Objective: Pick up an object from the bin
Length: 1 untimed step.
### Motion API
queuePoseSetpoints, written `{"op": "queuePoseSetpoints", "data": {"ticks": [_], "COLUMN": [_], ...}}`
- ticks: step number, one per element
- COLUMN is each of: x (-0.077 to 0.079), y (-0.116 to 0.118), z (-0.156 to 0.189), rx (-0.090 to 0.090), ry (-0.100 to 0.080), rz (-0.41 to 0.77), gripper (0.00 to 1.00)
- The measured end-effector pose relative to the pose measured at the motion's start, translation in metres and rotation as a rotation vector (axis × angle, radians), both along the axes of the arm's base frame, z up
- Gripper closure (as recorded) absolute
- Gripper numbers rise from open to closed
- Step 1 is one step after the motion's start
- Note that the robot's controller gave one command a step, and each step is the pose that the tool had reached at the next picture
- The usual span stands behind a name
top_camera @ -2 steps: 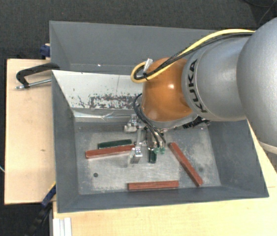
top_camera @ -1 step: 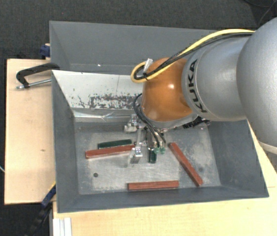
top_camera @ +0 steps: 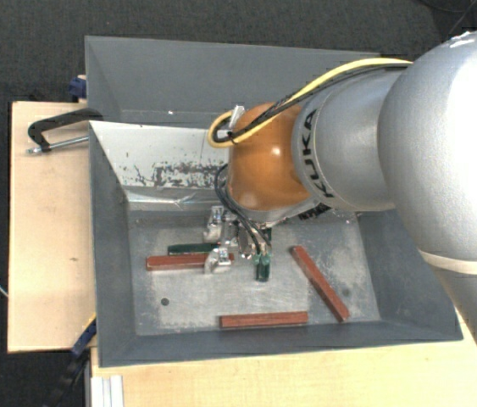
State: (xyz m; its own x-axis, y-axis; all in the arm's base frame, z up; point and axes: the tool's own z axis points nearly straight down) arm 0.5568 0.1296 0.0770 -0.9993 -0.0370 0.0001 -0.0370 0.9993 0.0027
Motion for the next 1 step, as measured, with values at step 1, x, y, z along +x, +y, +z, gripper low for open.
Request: {"op": "queuePoseSetpoints", "data": {"ticks": [1], "x": [0.0], "y": [0.0], "z": [0.0], "rx": [0.0], "ry": [0.0], "rz": [0.0], "gripper": [1.0]}}
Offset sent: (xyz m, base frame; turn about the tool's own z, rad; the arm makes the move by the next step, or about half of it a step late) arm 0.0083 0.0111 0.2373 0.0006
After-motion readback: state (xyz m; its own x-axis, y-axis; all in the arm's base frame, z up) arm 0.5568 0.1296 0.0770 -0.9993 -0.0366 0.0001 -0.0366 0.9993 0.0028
